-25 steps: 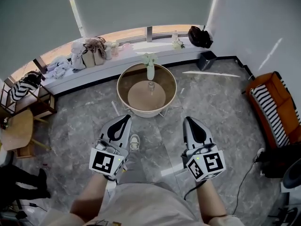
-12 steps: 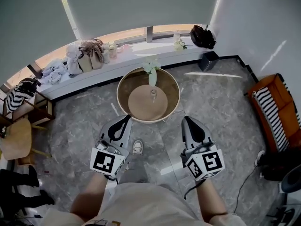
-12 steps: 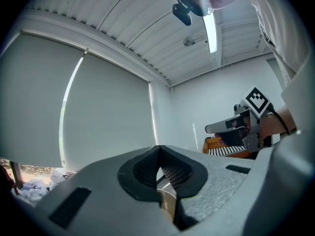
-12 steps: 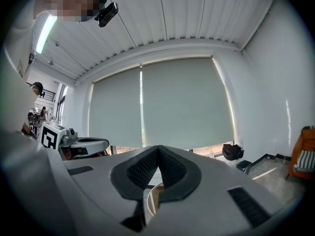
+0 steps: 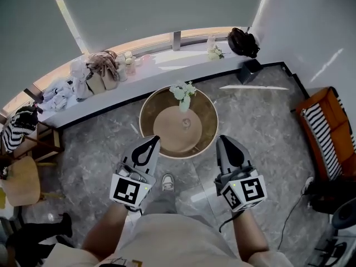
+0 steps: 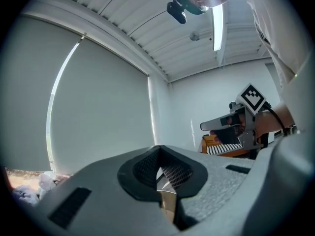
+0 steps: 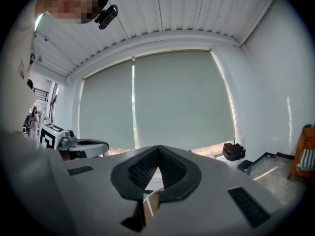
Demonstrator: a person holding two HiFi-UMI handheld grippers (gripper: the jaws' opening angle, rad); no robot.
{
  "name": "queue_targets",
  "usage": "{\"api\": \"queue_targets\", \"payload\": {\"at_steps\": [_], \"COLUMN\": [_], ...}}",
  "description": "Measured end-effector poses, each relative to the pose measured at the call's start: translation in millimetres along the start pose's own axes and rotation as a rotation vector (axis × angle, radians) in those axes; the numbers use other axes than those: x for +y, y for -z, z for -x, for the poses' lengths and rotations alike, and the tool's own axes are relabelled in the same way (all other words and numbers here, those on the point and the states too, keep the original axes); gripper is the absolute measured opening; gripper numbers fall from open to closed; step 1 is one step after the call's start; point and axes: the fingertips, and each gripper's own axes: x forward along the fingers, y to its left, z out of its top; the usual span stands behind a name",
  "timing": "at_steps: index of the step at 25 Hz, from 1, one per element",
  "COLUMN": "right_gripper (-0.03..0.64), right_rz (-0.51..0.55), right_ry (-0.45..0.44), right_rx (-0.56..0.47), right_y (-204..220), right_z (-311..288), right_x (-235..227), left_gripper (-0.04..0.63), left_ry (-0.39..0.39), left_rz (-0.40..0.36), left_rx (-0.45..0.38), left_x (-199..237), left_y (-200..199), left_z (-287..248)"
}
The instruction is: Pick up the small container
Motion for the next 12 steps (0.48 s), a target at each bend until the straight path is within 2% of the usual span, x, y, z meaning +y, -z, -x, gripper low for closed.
{"api": "queue_targets", "payload": {"at_steps": [6, 12], "right_gripper": [0.005, 0.005], "right_rz": [0.018, 0.024], "right_ry": [0.036, 0.032], "right_rx": [-0.002, -0.003], "right_y": [-9, -16], "right_z": [-56, -92], "right_x": [-8, -13], "left_gripper": [0.008, 0.008], "left_ry": [0.041, 0.039], "left_rz": [0.014, 0.035], "left_rx": [-0.010, -0.015], "left_x": [45, 71], "left_y": [6, 10], "left_z": [-39, -59]}}
